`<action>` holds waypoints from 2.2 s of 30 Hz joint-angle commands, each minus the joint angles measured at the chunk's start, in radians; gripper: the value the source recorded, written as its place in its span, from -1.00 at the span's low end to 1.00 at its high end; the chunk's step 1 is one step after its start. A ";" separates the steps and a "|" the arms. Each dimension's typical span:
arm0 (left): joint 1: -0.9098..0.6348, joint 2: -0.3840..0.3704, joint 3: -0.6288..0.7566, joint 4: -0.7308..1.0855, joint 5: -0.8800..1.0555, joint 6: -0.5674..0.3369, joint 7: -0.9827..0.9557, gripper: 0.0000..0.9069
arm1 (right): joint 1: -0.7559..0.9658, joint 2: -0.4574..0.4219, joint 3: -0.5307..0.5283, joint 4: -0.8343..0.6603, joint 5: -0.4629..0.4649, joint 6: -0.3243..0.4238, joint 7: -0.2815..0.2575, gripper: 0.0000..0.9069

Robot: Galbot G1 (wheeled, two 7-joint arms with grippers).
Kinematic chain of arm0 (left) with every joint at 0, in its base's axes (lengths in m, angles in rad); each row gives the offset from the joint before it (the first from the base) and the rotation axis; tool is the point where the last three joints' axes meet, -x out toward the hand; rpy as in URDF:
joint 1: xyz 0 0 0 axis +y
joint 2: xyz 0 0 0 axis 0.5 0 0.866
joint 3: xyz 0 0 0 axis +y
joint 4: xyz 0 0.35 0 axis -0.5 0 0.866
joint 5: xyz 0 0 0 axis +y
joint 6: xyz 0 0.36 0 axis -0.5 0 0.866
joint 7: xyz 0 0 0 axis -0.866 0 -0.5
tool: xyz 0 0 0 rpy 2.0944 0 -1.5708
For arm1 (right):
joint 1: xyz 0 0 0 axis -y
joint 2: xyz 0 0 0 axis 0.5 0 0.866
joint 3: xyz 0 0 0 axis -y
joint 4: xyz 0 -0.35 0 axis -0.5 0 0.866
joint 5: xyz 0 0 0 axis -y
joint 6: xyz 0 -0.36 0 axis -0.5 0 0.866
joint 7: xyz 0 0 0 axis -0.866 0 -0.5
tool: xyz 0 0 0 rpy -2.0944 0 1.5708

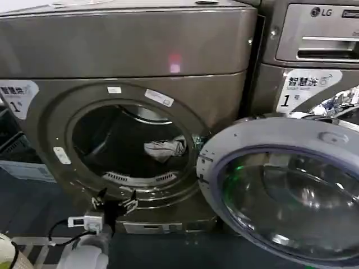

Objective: Grasp the clothes from the dryer.

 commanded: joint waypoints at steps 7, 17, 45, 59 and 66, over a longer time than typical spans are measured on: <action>-0.001 0.002 0.002 -0.001 -0.006 0.049 0.000 1.00 | 0.004 -0.002 -0.008 0.004 0.000 0.000 -0.001 1.00; 0.003 -0.004 0.003 0.000 -0.007 0.049 0.000 1.00 | 0.004 -0.002 -0.007 -0.001 0.000 0.001 -0.001 1.00; -0.259 -0.019 0.000 0.280 -0.034 0.049 -0.037 1.00 | -0.003 -0.005 -0.005 -0.016 -0.026 0.024 -0.004 1.00; -0.556 -0.001 -0.009 0.650 0.028 0.013 0.022 1.00 | 0.015 -0.010 -0.032 -0.012 -0.026 0.025 -0.004 1.00; -0.688 -0.018 -0.008 0.836 0.095 -0.045 0.047 1.00 | 0.022 -0.003 -0.042 -0.012 -0.026 0.027 -0.004 1.00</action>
